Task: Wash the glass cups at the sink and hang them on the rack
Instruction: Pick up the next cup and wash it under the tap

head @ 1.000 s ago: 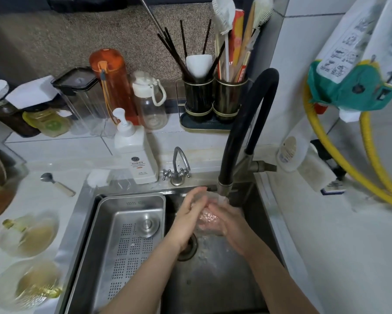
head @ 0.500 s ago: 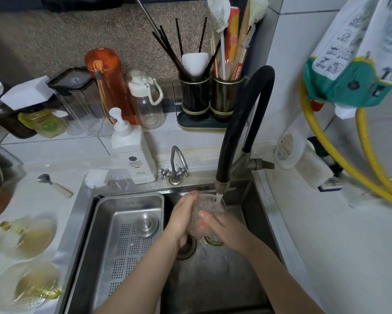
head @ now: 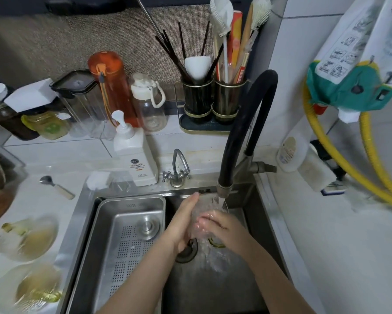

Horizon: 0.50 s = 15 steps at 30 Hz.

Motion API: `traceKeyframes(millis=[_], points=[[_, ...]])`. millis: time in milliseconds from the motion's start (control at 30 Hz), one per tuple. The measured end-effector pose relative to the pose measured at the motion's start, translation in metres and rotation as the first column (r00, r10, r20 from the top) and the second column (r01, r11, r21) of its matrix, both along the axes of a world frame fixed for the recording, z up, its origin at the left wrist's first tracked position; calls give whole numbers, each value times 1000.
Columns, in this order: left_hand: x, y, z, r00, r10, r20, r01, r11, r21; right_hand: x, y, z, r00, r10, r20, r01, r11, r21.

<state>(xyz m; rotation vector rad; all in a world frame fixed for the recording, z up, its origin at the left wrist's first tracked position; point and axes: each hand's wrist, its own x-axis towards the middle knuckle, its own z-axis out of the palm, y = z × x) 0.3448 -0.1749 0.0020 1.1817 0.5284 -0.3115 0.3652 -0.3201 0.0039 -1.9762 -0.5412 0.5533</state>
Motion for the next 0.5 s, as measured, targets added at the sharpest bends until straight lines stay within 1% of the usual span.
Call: traceKeyframes(millis=[67, 100, 133, 200, 233, 267, 300, 333, 367, 433, 467, 500], points=[[-7, -3, -3, 994, 30, 104, -27, 999, -33, 2, 6, 3, 988, -52, -142, 73, 986, 150], [-11, -6, -2, 988, 50, 143, -44, 998, -41, 3, 8, 4, 982, -44, -185, 83, 975, 204], [-11, -8, -3, 983, 74, 166, -68, 997, -39, 3, 10, 4, 978, -27, -206, 74, 972, 225], [-9, -8, -2, 979, 115, 167, -110, 993, -38, 2, 10, 4, 980, 9, -197, 27, 984, 178], [-7, -7, -2, 980, 120, 159, -115, 993, -37, 1, 9, 1, 984, 37, -172, -18, 994, 111], [-6, -5, -1, 979, 127, 159, -123, 992, -33, 1, 9, -4, 991, 80, -105, -78, 997, 15], [-5, -3, -1, 980, 131, 148, -129, 991, -21, 1, 7, -6, 992, 123, -34, -126, 989, -80], [-5, -4, 0, 984, 122, 133, -124, 992, 10, 3, 6, -9, 989, 150, -1, -149, 979, -139], [-4, -4, 0, 985, 100, 139, -108, 993, 56, 3, 7, -5, 989, 143, -26, -145, 980, -134], [-3, -9, -1, 983, 29, 182, -58, 986, 155, 6, 10, 3, 986, 96, -136, -96, 995, 3], [-2, -11, -1, 983, 37, 182, -67, 984, 164, 8, 11, 8, 979, 99, -176, -84, 992, 89], [-1, -10, 1, 987, 56, 151, -77, 988, 134, 9, 10, 13, 976, 107, -192, -88, 990, 109]])
